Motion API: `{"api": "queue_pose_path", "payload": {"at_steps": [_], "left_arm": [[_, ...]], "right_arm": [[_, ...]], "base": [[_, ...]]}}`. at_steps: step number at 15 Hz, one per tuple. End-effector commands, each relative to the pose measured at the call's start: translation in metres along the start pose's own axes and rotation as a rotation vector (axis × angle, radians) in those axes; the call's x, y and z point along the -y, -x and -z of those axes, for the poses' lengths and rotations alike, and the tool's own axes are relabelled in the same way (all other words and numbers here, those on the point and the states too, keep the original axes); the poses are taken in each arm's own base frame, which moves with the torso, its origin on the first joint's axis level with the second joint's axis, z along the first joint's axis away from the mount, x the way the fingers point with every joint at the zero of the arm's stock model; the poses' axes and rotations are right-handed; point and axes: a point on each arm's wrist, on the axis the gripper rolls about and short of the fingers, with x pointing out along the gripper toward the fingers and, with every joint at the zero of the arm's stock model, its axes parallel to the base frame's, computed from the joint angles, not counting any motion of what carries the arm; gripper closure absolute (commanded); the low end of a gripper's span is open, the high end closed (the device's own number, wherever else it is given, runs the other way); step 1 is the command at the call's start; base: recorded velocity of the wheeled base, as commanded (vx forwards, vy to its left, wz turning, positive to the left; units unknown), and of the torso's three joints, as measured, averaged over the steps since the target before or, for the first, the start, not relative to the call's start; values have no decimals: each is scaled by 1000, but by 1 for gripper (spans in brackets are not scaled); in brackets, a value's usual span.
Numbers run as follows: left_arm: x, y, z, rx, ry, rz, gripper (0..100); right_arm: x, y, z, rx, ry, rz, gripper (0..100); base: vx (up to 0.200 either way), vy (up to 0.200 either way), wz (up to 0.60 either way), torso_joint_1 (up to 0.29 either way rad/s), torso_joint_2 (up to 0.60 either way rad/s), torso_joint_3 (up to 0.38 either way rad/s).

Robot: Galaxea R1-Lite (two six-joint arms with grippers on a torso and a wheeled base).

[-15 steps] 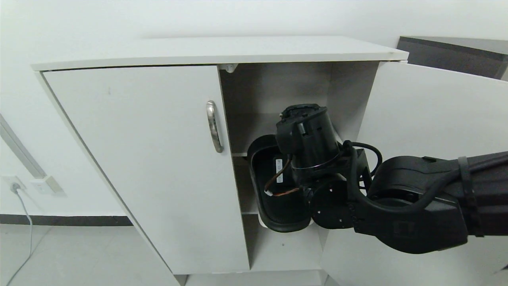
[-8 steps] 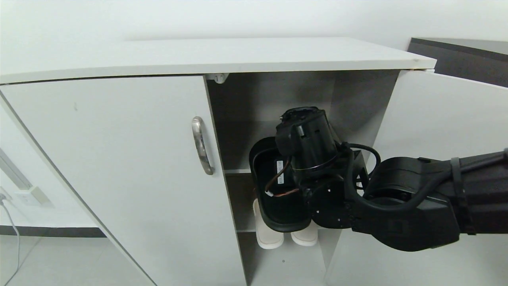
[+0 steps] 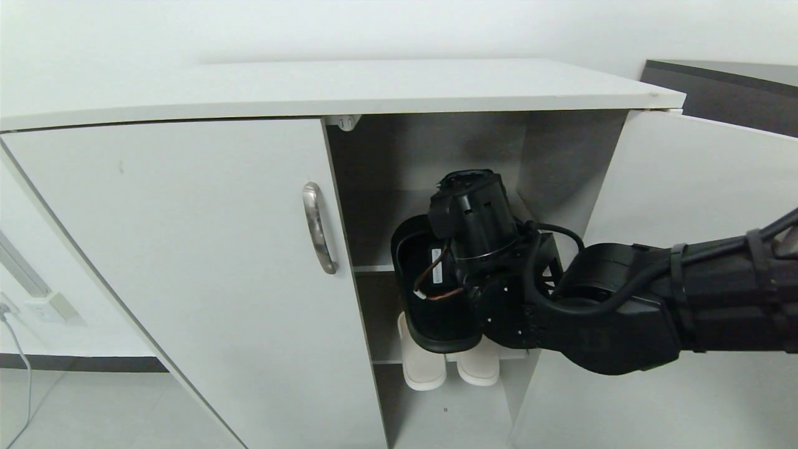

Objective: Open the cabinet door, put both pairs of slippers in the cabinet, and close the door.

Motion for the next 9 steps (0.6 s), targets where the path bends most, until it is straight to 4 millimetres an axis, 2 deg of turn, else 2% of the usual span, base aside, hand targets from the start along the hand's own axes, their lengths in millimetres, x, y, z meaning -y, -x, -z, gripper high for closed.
{"api": "queue_pose_path", "payload": {"at_steps": [1, 6, 9], "left_arm": [[0, 0, 0, -1, 0, 0, 100], [0, 0, 0, -1, 0, 0, 100], [0, 0, 0, -1, -1, -1, 100]], "right_arm": [[2, -17, 1, -4, -8, 19, 100], [-3, -34, -3, 9, -18, 36, 100], [-2, -44, -12, 34, -35, 50, 100]], "base": [[0, 0, 0, 0, 0, 0], [0, 0, 0, 0, 0, 0], [0, 0, 0, 0, 0, 0]]}}
